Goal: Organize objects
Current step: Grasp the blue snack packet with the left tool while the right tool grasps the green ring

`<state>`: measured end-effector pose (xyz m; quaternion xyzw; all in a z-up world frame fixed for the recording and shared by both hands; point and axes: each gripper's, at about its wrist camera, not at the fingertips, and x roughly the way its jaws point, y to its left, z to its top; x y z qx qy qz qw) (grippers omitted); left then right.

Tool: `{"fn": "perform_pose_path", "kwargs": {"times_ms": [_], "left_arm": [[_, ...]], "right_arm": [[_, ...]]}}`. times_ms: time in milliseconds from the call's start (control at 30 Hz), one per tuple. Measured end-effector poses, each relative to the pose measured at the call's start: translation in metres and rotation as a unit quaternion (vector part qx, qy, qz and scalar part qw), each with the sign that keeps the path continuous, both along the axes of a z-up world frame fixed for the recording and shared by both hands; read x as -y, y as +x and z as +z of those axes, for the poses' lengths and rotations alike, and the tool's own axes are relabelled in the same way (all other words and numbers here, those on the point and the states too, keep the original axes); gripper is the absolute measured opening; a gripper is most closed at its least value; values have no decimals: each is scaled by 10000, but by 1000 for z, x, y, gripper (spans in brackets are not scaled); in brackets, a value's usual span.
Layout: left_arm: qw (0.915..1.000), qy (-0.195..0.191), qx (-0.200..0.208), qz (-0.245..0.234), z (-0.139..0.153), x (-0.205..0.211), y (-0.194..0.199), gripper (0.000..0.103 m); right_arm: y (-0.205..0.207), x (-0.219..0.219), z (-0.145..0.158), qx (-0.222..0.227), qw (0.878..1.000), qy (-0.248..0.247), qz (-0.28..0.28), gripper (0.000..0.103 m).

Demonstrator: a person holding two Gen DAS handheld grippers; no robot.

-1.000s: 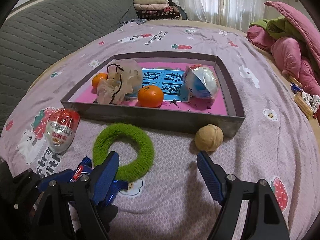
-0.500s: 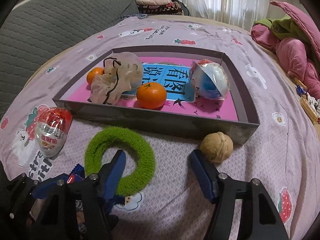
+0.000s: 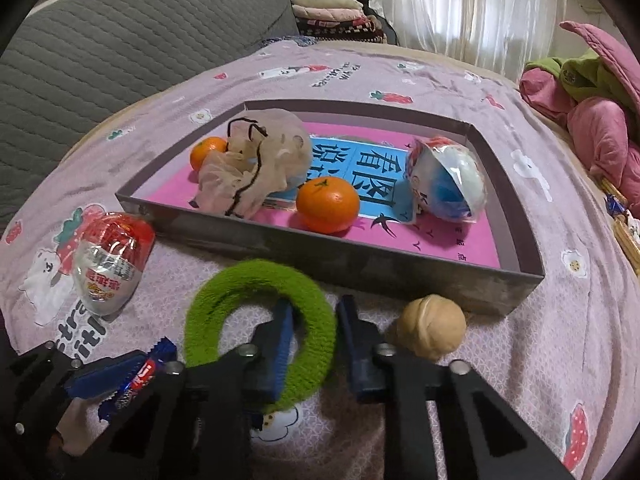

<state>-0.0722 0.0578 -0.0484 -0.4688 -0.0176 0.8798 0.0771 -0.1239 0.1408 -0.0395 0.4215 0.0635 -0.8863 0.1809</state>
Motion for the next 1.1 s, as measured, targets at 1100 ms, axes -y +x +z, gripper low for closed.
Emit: {"fn": "perform_pose_path", "kwargs": {"times_ms": [1100], "left_arm": [[9995,44,-291,-85,21,3,11,56]], "right_arm": [[14,-24,28,-402,9974,-603,-48,16]]}}
